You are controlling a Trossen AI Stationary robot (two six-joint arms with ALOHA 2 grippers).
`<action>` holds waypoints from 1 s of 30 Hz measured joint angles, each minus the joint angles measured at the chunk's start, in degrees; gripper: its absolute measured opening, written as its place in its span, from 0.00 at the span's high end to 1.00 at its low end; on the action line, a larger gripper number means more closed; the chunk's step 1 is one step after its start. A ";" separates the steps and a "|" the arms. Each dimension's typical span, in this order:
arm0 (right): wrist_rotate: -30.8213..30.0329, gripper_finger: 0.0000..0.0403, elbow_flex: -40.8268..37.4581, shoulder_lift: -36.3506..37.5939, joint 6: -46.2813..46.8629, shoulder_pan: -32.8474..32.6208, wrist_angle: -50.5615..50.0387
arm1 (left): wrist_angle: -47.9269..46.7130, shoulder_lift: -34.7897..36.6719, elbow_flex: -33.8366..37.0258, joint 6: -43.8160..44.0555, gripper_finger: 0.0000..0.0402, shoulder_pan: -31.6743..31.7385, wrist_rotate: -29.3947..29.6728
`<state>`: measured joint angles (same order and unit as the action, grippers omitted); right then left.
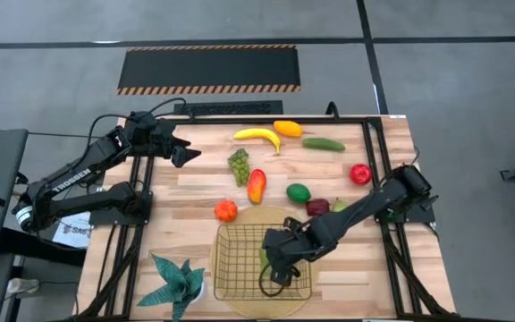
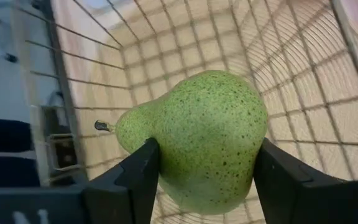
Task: Build produce basket
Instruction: Put the top pear into the wire basket
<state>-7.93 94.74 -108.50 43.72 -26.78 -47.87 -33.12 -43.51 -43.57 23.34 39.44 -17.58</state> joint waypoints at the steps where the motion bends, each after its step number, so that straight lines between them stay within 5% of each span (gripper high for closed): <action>1: -0.05 0.44 0.04 -0.40 -0.02 0.26 0.29 | 0.00 -0.02 0.00 -0.20 0.07 0.00 0.08; 13: -1.23 0.42 0.02 -0.53 -3.52 1.26 -12.64 | 0.00 0.00 0.00 -0.22 0.07 0.02 0.38; 30: 2.25 0.39 0.02 -0.55 -19.85 -3.13 -10.84 | 0.02 0.00 0.00 -0.27 0.07 0.04 2.92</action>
<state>-5.68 94.76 -109.05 23.87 -29.91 -58.71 -33.10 -43.51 -43.57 23.07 39.48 -14.65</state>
